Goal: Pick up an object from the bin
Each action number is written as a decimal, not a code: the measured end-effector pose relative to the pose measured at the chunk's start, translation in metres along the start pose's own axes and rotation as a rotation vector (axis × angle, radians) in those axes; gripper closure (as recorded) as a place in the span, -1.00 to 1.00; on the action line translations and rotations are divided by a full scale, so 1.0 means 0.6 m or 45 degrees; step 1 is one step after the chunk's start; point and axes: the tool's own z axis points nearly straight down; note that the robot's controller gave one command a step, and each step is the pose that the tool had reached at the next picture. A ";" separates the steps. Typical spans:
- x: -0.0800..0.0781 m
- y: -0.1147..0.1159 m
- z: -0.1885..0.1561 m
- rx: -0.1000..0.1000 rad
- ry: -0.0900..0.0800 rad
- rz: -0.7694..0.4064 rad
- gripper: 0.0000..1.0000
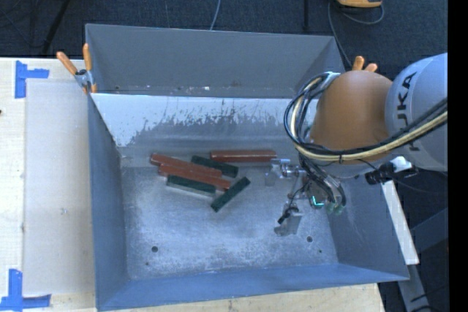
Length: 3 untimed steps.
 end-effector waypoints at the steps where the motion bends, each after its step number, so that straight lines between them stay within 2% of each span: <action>1: 0.001 0.034 0.155 0.000 -0.003 -0.288 -1.00; 2: -0.073 0.054 0.152 0.004 -0.011 -0.924 -1.00; 3: -0.036 -0.032 0.120 0.007 -0.008 -1.271 -1.00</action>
Offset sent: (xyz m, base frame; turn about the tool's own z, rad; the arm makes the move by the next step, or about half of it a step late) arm 0.0006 0.0202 -0.0899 -0.2262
